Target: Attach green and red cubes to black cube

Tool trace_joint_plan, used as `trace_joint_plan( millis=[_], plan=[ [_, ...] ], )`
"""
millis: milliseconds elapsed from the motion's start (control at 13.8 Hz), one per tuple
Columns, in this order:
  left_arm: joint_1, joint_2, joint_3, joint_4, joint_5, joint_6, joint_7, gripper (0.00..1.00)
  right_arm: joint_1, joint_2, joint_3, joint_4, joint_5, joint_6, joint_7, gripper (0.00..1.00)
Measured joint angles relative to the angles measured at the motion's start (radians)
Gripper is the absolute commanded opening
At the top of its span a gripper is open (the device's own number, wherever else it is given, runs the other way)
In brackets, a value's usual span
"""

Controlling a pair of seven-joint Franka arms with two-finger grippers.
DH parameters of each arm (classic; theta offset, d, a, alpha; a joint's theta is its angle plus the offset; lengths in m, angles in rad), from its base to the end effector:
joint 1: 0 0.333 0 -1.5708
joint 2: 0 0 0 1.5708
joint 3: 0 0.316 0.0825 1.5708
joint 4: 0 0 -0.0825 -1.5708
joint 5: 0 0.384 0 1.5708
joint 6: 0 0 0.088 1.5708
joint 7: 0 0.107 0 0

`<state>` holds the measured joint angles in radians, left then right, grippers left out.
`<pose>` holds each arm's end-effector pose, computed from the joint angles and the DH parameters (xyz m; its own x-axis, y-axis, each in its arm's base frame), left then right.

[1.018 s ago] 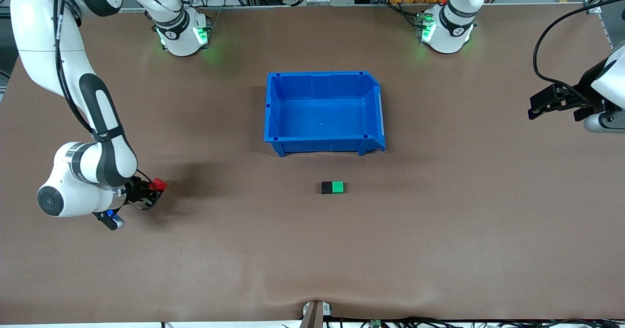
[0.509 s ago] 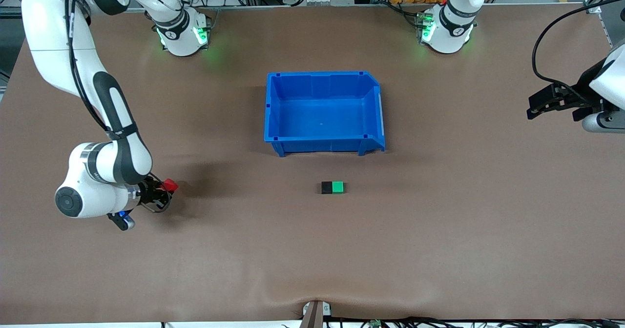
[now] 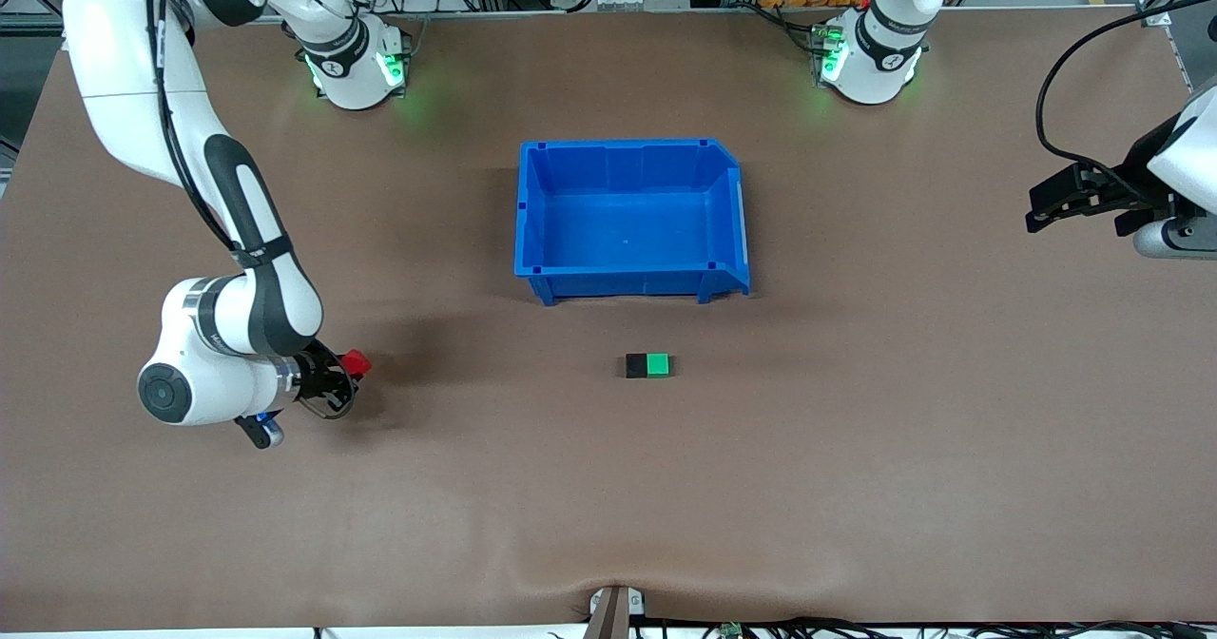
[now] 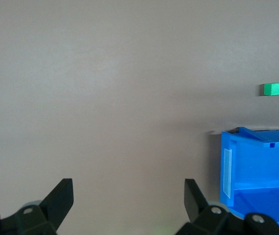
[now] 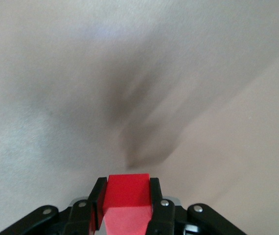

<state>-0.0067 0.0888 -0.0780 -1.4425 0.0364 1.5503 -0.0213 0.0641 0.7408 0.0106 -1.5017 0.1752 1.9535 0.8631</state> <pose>0.5790 -0.0429 0.6329 0.9979 -0.0622 0.0199 -0.0616 -0.9977 -0.0290 0.6779 0.0613 0.2094 0.5937 -0.7477 -0.2975 -0.7516 -0.6473 0.1270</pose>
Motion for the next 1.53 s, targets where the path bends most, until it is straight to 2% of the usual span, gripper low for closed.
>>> trace_joint_plan(
  millis=[436,1527],
  plan=[
    [0.0,0.0,0.0,0.0,0.0,0.0,0.0,1.0,0.013,0.0,0.0,0.002,0.037,0.001,0.054,0.0],
    [0.001,0.0,0.0,-0.001,-0.037,0.0,-0.017,1.0,0.111,0.0,0.001,0.017,0.063,0.044,0.289,0.0]
  ],
)
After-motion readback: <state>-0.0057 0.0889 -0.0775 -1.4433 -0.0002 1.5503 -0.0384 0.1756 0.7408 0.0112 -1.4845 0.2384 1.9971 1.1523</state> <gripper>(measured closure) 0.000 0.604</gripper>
